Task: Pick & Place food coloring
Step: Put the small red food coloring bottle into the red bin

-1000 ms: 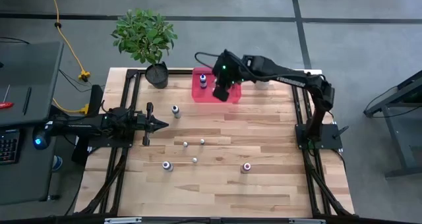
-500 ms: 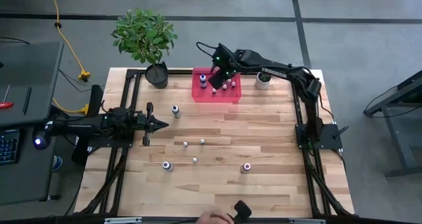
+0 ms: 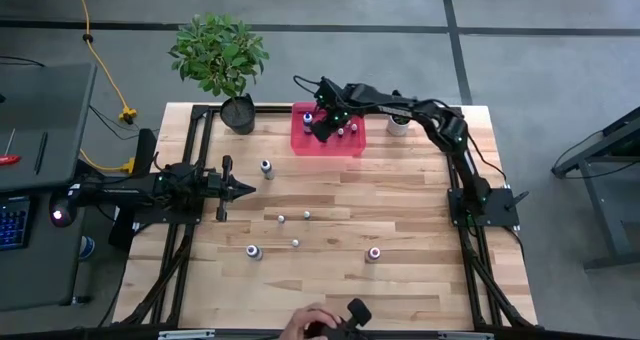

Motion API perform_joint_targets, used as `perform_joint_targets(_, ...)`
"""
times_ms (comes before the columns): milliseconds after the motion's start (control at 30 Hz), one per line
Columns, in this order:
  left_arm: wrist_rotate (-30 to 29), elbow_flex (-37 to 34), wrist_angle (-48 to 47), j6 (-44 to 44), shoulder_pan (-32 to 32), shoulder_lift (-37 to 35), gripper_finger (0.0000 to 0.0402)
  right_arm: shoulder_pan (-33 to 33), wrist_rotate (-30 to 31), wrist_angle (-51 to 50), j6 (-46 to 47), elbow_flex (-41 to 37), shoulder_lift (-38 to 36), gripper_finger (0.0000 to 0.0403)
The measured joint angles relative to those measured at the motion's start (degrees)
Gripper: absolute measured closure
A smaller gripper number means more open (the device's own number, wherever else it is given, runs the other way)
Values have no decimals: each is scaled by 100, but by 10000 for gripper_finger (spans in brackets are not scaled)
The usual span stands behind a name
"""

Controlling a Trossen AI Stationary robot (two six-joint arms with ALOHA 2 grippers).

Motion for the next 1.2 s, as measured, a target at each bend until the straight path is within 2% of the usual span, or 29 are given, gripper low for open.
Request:
perform_joint_targets(567,11,-1,0,0,0,-1,401,-94,502,-145,-227,0,156,368)
perform_joint_targets(1200,27,-1,0,-2,-2,1,401,-72,160,-192,-249,4,312,368)
